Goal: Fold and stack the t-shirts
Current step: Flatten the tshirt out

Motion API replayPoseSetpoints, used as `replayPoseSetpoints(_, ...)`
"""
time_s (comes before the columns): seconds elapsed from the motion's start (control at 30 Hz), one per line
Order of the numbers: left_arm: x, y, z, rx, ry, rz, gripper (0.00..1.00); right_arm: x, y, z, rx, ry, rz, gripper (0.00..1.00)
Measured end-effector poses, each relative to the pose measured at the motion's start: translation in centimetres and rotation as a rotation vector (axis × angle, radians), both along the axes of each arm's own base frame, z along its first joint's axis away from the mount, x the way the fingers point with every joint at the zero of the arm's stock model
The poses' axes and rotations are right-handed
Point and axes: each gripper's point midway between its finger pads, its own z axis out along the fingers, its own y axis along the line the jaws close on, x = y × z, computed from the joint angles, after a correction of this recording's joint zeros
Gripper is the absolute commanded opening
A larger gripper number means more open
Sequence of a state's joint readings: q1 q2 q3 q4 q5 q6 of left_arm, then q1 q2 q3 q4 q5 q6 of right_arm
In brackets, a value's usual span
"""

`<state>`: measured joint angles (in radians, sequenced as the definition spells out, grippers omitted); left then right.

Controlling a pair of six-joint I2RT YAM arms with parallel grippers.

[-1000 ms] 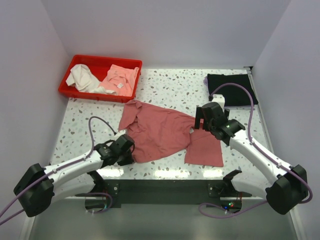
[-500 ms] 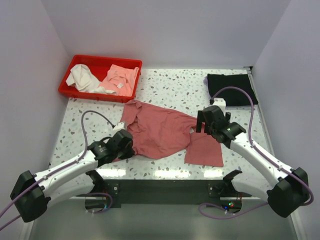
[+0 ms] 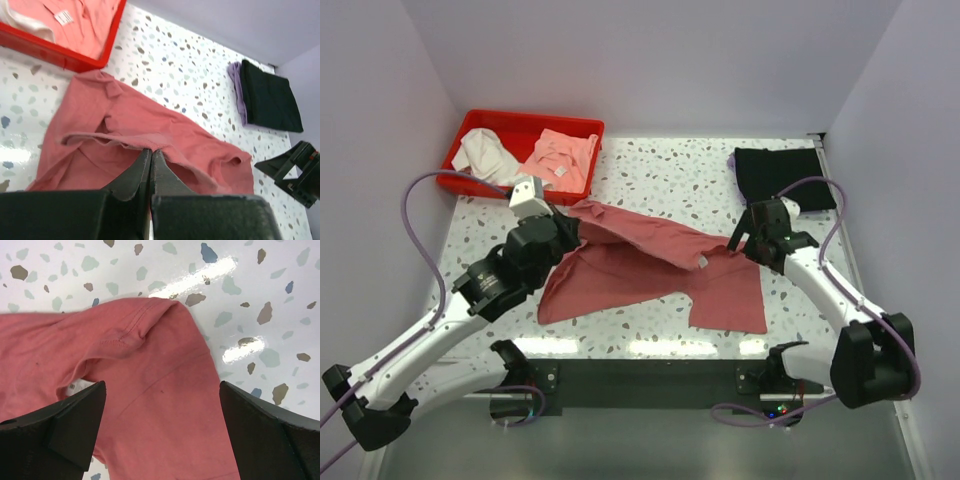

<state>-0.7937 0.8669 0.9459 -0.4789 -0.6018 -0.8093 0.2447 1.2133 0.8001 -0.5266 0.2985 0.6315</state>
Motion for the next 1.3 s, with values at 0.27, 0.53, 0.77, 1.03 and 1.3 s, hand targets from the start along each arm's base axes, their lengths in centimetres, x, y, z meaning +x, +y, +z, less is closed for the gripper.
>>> replayPoseSetpoints(0.27, 0.5, 1.9, 1.6, 0.043, -0.068, 0.077, 0.00, 1.9, 2.2, -4.1, 0.153, 0.130, 0.013, 0.98)
replayPoseSetpoints(0.53, 0.4, 3.2, 2.6, 0.046, -0.101, 0.119, 0.00, 3.2, 4.0, -6.5, 0.286, 0.174, -0.016, 0.92)
replayPoseSetpoints(0.77, 0.4, 3.8, 2.9, 0.047, -0.112, 0.147, 0.00, 3.6, 4.4, -6.7, 0.317, 0.144, -0.022, 0.27)
replayPoseSetpoints(1.03, 0.5, 4.7, 3.5, 0.073, -0.133, 0.193, 0.00, 3.8, 3.5, -2.6, 0.283, 0.035, -0.007, 0.00)
replayPoseSetpoints(1.3, 0.2, 6.3, 13.5, -0.010, -0.338, 0.232, 0.00, 5.2, 2.2, 14.2, 0.232, -0.354, 0.060, 0.00)
